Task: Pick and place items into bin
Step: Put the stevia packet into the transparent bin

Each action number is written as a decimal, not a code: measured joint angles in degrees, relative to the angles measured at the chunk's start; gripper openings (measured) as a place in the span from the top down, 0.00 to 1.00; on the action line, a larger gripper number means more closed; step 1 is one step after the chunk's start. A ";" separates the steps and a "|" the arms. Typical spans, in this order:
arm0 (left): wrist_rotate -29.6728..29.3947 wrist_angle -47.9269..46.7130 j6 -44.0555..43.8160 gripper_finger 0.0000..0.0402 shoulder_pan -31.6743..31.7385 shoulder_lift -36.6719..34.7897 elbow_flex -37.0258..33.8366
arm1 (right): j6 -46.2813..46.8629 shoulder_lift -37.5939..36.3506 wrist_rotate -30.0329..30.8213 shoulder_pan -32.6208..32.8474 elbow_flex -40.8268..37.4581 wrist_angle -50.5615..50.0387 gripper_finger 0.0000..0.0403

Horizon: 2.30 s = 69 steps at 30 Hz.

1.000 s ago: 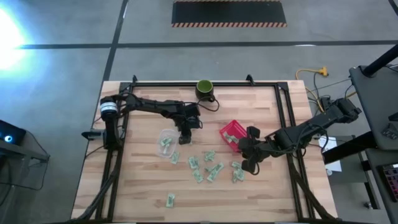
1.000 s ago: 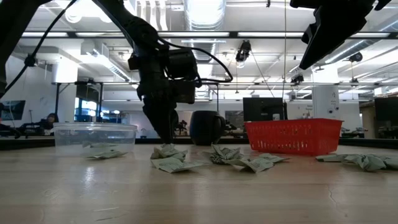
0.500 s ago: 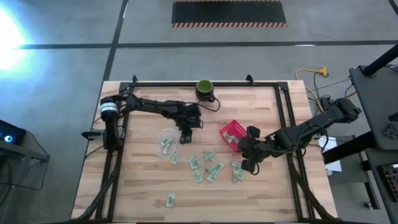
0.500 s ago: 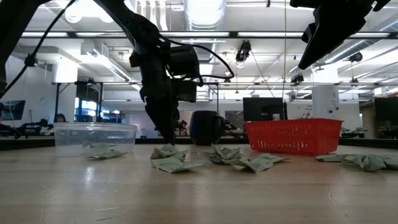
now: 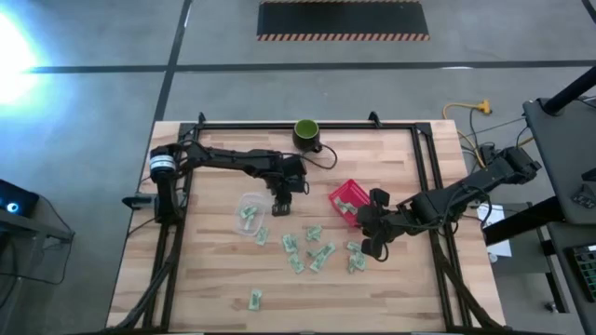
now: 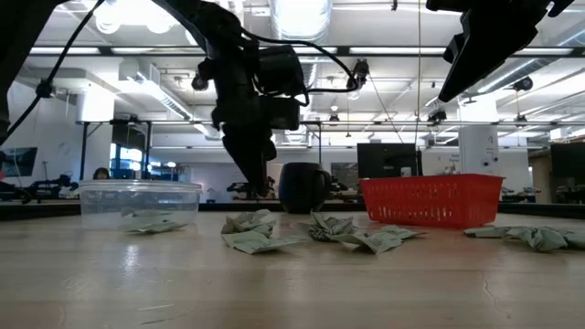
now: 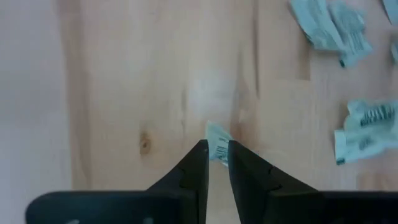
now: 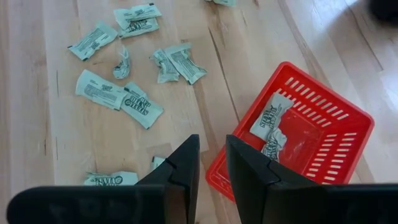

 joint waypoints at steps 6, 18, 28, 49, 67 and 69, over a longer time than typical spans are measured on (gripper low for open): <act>-0.88 -4.29 -8.82 0.77 0.22 0.00 2.13 | -0.20 0.00 0.02 0.00 0.00 -0.02 0.83; -1.21 -4.22 -23.60 0.48 -2.57 0.07 1.85 | -0.64 0.00 0.19 0.00 -1.17 0.01 0.83; -6.90 -3.71 -27.77 0.46 -4.16 1.79 1.54 | -0.64 0.00 0.17 0.00 -1.99 0.22 0.83; -9.77 -4.19 -27.91 0.54 -5.40 5.79 1.72 | -0.15 0.00 -0.64 0.02 -1.99 1.60 0.83; -10.50 -3.63 -26.03 0.98 -5.31 4.81 2.55 | -0.15 0.00 -0.46 0.02 -1.99 1.75 0.83; -10.52 -3.73 -25.60 0.99 -5.31 4.20 2.96 | -0.08 0.00 -0.45 0.02 -1.99 1.75 0.83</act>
